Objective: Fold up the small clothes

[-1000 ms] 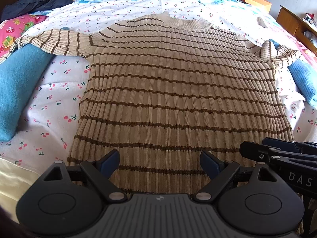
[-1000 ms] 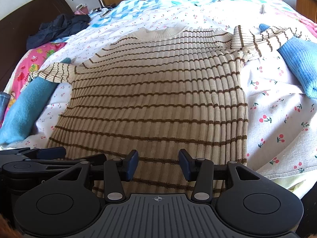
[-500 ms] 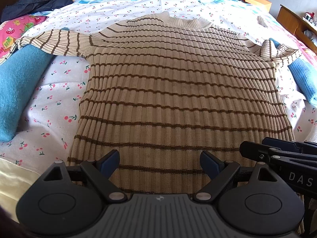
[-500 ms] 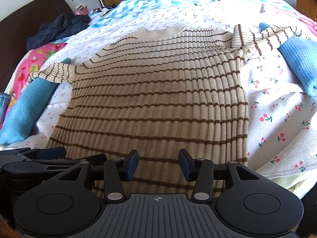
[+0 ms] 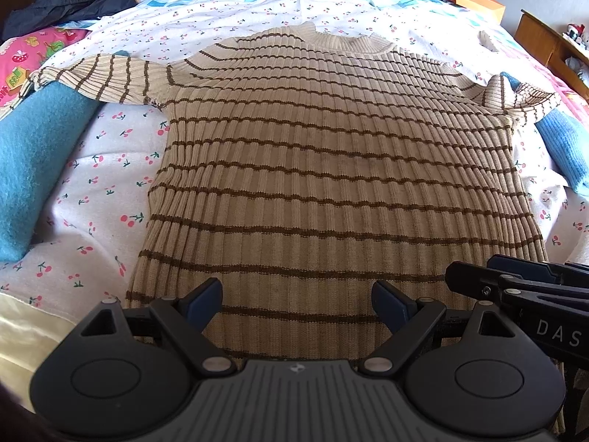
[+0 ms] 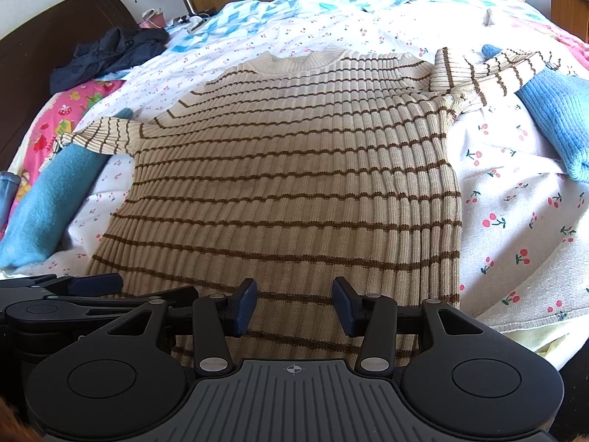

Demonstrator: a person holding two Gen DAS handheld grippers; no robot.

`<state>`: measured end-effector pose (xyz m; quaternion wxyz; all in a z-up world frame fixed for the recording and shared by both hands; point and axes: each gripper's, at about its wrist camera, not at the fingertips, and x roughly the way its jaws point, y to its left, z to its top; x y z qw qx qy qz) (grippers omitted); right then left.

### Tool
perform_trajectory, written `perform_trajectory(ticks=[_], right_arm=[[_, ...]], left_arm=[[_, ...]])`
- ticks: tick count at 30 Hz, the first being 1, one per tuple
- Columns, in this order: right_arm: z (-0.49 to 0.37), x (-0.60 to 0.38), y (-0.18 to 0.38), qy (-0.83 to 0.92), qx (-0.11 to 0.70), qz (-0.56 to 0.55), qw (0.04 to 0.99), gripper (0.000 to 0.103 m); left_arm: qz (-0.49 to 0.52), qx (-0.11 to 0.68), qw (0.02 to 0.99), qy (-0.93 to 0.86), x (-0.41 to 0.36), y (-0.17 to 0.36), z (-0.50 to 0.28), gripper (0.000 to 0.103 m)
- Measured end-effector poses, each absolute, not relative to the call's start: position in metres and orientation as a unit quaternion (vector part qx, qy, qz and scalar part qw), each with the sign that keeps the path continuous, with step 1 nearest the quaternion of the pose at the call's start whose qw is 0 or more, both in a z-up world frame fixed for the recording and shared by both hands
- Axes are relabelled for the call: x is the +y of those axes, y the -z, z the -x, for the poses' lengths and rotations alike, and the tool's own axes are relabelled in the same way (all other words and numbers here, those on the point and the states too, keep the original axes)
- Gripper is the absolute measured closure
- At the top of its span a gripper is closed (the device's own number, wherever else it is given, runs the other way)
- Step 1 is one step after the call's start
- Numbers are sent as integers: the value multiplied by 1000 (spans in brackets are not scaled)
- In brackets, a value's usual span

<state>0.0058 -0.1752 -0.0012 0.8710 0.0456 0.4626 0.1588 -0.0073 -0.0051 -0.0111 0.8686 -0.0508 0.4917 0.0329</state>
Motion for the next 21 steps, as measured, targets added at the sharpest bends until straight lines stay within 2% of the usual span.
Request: perform_trajectory(ticks=[21], right_arm=[[-3,-178,-3,-157,451,-48,877,58]], left_arm=[[34,485,873,-36,-11,6,10,11]])
